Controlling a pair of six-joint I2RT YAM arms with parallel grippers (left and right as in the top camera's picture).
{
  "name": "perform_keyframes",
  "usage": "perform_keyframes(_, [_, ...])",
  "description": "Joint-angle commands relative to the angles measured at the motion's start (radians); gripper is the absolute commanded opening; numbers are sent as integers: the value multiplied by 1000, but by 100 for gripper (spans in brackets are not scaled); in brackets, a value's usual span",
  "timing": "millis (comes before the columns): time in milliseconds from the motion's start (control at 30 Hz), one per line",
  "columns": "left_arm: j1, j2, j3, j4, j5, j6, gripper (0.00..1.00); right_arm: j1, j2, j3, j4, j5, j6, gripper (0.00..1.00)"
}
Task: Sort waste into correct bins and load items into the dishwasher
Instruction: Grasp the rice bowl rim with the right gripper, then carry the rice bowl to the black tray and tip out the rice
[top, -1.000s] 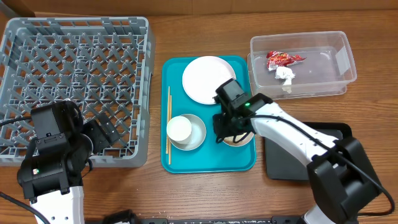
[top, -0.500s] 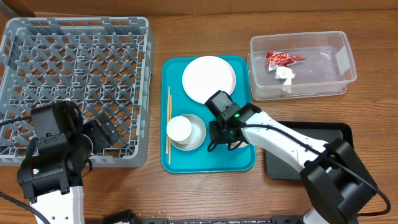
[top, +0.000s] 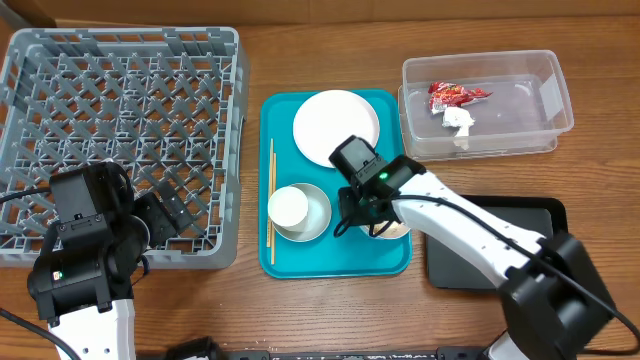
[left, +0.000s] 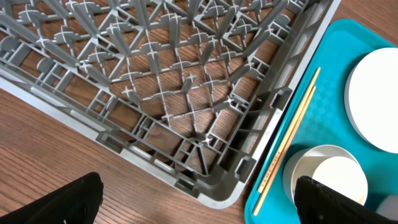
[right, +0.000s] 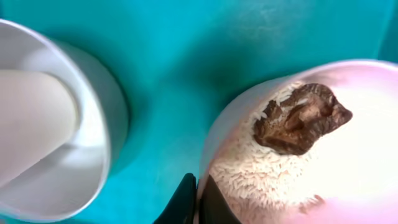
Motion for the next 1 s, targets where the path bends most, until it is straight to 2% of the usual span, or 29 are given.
perform_keyframes(0, [7,3,13,4,-5,15,100,-32,-110,87,-55,-16,9,4])
perform_keyframes(300, [7,3,13,4,-5,15,100,-258,-185,91,-213,-147,7,4])
perform_keyframes(500, [7,3,13,4,-6,15,100,-411,-185,39,-224,-296,-66,4])
perform_keyframes(967, [7,3,13,4,-5,15,100,-815,-185,-146,-114,-886,-429,4])
